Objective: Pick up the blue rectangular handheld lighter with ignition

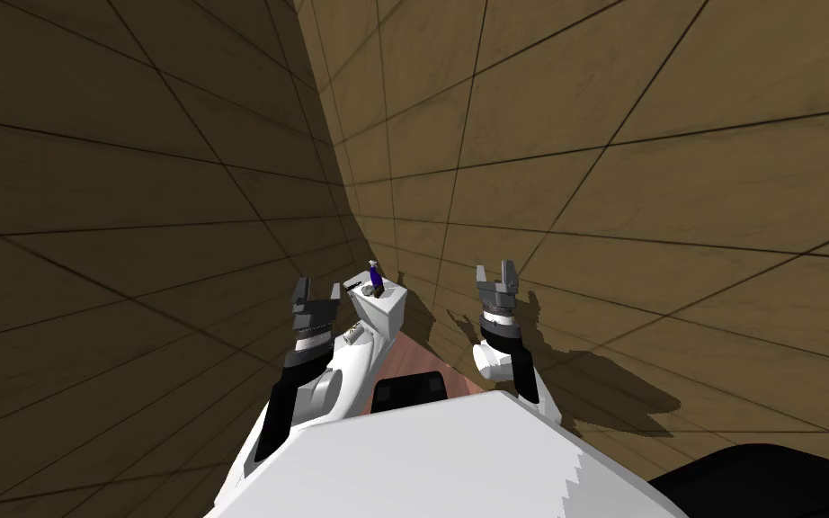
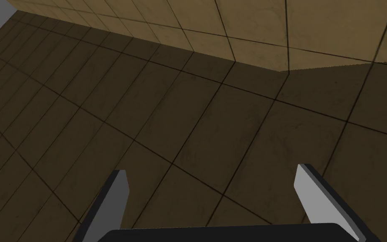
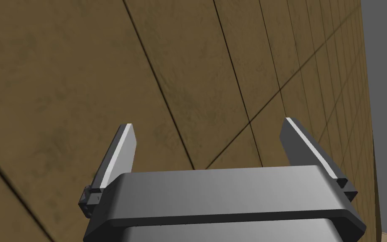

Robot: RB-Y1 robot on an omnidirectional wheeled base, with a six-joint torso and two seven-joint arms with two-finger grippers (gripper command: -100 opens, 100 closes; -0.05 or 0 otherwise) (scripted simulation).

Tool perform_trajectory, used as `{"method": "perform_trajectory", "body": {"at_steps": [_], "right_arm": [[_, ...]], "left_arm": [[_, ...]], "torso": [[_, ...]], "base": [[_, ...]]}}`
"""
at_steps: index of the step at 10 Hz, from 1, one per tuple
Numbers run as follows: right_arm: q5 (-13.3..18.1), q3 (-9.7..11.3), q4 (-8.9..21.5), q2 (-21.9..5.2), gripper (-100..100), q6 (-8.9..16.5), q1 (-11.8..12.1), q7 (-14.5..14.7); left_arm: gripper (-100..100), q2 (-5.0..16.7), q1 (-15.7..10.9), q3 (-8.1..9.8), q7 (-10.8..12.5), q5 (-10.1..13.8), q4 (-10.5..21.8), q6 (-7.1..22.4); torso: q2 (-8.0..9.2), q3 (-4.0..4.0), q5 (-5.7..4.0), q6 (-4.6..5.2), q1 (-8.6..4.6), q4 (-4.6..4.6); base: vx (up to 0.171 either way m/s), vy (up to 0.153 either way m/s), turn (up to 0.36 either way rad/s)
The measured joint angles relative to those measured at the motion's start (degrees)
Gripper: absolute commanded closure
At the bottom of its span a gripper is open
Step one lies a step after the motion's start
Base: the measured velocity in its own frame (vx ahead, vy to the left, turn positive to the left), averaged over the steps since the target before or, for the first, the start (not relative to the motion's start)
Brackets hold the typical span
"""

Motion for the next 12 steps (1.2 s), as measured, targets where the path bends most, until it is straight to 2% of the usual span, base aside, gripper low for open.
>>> {"method": "perform_trajectory", "body": {"at_steps": [3, 5, 7, 11, 12], "right_arm": [[0.0, 0.0, 0.0, 0.0, 0, 0.0, 0.0, 0.0], [0.0, 0.0, 0.0, 0.0, 0, 0.0, 0.0, 0.0], [0.0, 0.0, 0.0, 0.0, 0, 0.0, 0.0, 0.0], [0.0, 0.0, 0.0, 0.0, 0, 0.0, 0.0, 0.0], [0.0, 0.0, 0.0, 0.0, 0, 0.0, 0.0, 0.0]], "left_arm": [[-100, 4.05, -3.17, 1.03, 1.64, 0.25, 3.59, 3.73], [-100, 4.76, -5.11, 1.14, 2.22, 0.06, 6.53, 4.92], [-100, 5.79, -7.58, 1.86, 3.32, 0.15, 8.87, 7.83], [-100, 7.16, -11.28, 2.94, 5.49, 0.29, 14.09, 11.21], [-100, 7.83, -13.03, 3.57, 6.28, 0.49, 15.99, 12.48]], "torso": [[-0.06, -0.03, 0.0, 0.0, -0.01, -0.01], [-0.06, -0.03, 0.0, 0.0, -0.01, -0.01], [-0.06, -0.04, 0.0, 0.0, -0.01, -0.02], [-0.03, -0.02, 0.0, 0.0, -0.01, -0.01], [-0.05, -0.03, 0.0, -0.01, 0.0, -0.01]], "base": [[0.008, -0.008, 0.056], [0.009, -0.006, 0.079], [0.007, -0.006, 0.053], [0.003, -0.005, 0.056], [0.006, -0.01, 0.128]]}}
